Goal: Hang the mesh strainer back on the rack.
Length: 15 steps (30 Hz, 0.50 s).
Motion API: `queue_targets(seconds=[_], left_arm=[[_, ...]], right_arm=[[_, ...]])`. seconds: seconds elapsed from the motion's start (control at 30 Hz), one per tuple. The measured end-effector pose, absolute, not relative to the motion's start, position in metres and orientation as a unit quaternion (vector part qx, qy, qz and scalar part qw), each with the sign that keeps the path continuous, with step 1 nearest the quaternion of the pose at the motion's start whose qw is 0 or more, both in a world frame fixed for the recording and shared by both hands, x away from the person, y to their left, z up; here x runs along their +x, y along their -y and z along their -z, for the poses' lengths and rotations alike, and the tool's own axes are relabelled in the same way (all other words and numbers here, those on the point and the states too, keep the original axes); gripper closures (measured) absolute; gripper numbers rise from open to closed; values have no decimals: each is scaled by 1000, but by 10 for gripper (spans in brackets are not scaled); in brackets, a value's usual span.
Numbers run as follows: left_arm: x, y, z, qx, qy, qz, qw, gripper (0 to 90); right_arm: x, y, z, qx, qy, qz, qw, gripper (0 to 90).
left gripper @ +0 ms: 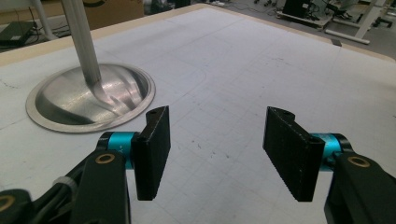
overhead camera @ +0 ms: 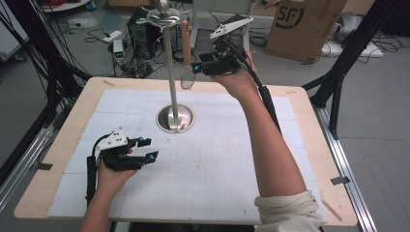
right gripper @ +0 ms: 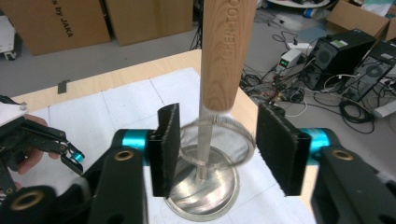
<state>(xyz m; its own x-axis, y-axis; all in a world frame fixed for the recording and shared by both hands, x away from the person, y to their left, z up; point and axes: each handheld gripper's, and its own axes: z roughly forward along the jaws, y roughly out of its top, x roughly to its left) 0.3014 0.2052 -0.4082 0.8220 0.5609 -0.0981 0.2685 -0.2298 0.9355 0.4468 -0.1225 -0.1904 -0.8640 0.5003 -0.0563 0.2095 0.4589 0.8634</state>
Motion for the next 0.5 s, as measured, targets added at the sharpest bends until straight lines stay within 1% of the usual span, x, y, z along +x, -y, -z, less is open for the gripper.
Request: queue_targets(seconds=[0.13, 0.37, 0.5], left_arm=[[300, -206, 408, 775, -267, -131, 558, 419], [299, -208, 408, 775, -269, -132, 557, 419], [300, -207, 409, 776, -270, -130, 556, 419]], right_arm=[[446, 126, 195, 222, -838, -475, 154, 415], [442, 133, 201, 222, -833, -482, 155, 394], [435, 138, 207, 233, -831, -479, 161, 367]])
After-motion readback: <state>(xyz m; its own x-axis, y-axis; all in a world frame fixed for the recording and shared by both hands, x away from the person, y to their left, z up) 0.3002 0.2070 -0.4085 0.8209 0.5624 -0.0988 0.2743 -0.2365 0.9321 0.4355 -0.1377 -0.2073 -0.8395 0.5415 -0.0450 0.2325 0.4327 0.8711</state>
